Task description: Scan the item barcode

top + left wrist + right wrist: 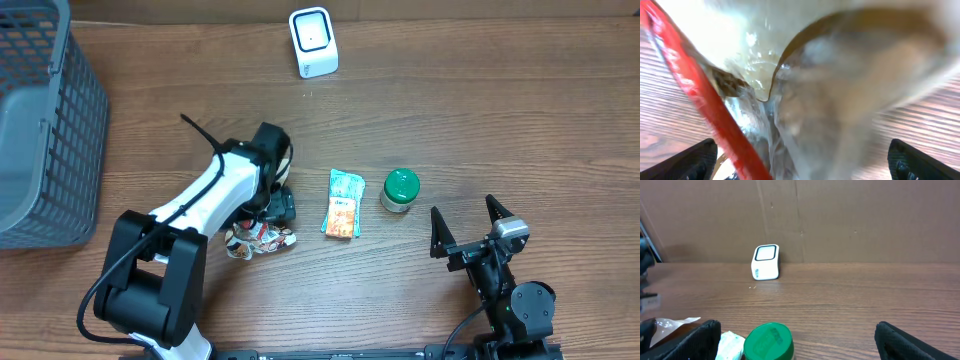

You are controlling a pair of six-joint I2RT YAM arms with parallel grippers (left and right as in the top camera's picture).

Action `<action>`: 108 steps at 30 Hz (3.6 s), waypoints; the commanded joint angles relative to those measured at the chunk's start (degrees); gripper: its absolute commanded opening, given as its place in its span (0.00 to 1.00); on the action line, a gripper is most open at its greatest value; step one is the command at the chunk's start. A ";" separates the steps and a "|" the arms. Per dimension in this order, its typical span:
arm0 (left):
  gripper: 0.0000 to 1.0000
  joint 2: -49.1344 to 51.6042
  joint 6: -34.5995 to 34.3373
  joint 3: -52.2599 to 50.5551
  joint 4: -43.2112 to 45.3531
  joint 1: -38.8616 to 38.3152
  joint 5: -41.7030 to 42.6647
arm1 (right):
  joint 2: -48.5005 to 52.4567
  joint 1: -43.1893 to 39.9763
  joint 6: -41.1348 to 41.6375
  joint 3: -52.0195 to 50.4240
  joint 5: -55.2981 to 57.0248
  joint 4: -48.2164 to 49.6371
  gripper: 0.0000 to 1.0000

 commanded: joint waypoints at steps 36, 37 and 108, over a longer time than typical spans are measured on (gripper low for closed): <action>0.50 -2.29 -13.94 4.04 -8.87 12.04 9.64 | -0.57 0.00 0.24 -0.61 -0.09 0.24 1.00; 0.50 -2.29 -13.99 2.86 -7.65 12.04 10.38 | -0.57 0.00 0.24 -0.61 -0.09 0.24 1.00; 0.04 -3.98 -5.66 5.86 -12.09 11.87 2.27 | -0.57 0.00 0.24 -0.61 -0.09 0.24 1.00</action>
